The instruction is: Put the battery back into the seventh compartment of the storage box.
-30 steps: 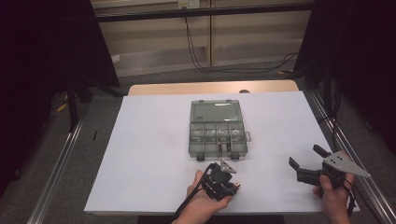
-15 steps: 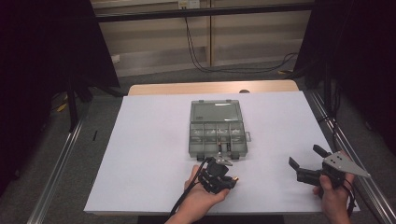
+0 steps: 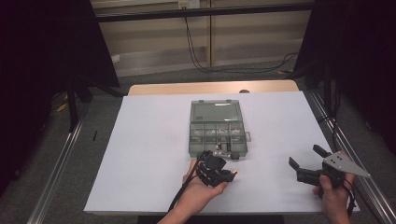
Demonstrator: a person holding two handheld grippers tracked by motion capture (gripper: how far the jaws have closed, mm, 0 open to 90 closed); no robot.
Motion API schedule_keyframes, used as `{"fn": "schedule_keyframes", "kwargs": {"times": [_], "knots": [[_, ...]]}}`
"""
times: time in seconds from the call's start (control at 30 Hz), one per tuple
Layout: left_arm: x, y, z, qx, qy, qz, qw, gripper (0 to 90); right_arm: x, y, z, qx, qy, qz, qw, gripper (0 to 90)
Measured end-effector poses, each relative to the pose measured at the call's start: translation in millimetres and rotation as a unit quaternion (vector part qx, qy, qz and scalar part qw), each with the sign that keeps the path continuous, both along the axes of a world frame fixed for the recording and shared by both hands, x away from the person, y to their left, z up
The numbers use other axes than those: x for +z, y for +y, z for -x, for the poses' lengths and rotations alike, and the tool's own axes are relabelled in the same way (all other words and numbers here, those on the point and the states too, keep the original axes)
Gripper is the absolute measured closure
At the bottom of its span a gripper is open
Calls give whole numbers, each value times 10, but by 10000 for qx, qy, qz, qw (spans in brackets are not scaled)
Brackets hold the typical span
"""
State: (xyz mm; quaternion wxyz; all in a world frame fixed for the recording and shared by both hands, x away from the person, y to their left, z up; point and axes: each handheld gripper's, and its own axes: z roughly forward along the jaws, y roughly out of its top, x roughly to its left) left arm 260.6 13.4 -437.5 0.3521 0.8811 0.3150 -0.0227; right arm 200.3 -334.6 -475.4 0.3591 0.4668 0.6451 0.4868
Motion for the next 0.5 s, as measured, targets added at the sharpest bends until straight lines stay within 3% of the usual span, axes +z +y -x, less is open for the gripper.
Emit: {"fn": "schedule_keyframes", "kwargs": {"times": [0.1,0.13,0.2,0.37,0.47,0.5], "knots": [[20,5,-34,126,25,118,9998,771,0,0,-1,-4,-4,3,10000,8],[35,27,-62,16,-4,16,10000,771,0,0,0,-6,-3,1,10000,8],[44,15,-74,181,20,147,9997,771,-1,-2,-2,-5,-28,23,10000,8],[86,42,-143,85,-8,89,9999,771,0,0,0,-9,-13,17,10000,8],[95,36,-170,192,10,174,9997,771,0,0,1,-6,-4,5,10000,8],[104,48,-189,139,-10,97,9999,771,-1,-1,-1,-7,-19,19,10000,8]]}}
